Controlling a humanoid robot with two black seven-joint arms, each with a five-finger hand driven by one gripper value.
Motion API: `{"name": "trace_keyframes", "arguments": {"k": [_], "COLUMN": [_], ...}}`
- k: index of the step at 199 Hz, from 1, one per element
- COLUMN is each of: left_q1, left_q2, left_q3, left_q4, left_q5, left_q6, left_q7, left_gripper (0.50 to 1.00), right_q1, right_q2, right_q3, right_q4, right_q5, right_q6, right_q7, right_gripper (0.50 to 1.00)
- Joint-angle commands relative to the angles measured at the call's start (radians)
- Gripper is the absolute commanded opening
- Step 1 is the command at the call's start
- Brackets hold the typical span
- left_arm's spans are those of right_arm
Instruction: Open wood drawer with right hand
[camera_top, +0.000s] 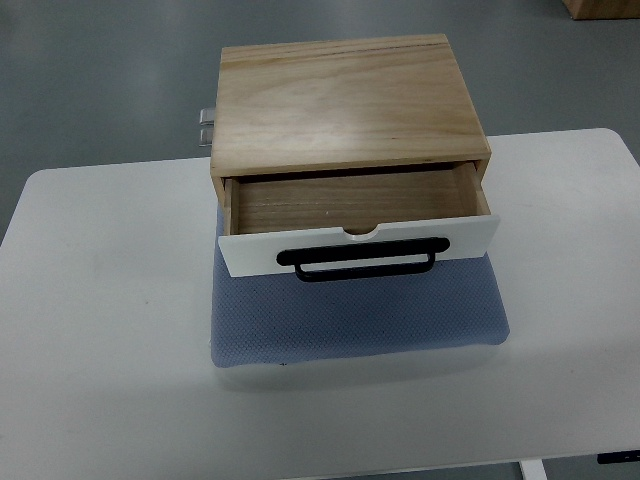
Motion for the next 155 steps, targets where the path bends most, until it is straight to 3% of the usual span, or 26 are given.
{"name": "trace_keyframes", "arguments": {"k": [1, 82, 155], "left_q1": [0.0, 0.0, 0.0], "left_q2": [0.0, 0.0, 0.0], "left_q3": [0.0, 0.0, 0.0], "left_q4": [0.0, 0.0, 0.0], "left_q5": [0.0, 0.0, 0.0], "left_q6": [0.0, 0.0, 0.0], "left_q7": [0.0, 0.0, 0.0], "left_gripper": [1.0, 1.0, 1.0], "right_q1": [-0.07, -0.269, -0.314], "right_q2": [0.093, 0.375, 0.398], "right_q3": [0.095, 0.364, 0.423], "right_q4": [-0.073, -0.246, -0.257], "right_q5": [-0.104, -0.281, -0.215], "right_q6": [0.008, 0.116, 0.11], "right_q7": [0.0, -0.009, 0.009], "right_gripper": [0.952, 0.954, 0.952]}}
